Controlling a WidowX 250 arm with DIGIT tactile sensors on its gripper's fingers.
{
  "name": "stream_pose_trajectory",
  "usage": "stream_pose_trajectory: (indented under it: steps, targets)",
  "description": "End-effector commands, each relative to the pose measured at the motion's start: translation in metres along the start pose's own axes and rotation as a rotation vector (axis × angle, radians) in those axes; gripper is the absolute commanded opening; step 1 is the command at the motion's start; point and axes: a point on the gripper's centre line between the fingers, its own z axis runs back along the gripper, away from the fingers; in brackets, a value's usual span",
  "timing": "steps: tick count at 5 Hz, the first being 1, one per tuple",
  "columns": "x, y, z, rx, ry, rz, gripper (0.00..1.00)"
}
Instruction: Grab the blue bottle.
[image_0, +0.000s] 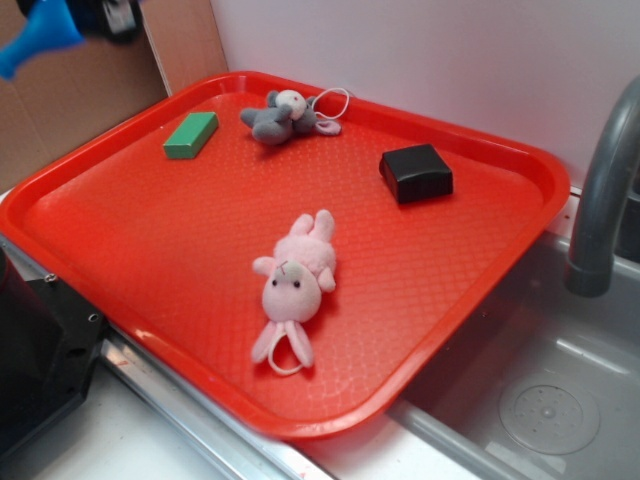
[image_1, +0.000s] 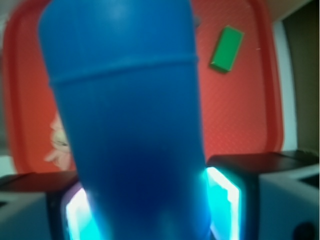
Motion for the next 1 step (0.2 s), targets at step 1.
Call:
stream_pose_trajectory:
  steps: [1]
  targets:
    - [-0.0065,-0.0034,0.0542,0.002,-0.089,-0.030,0.00]
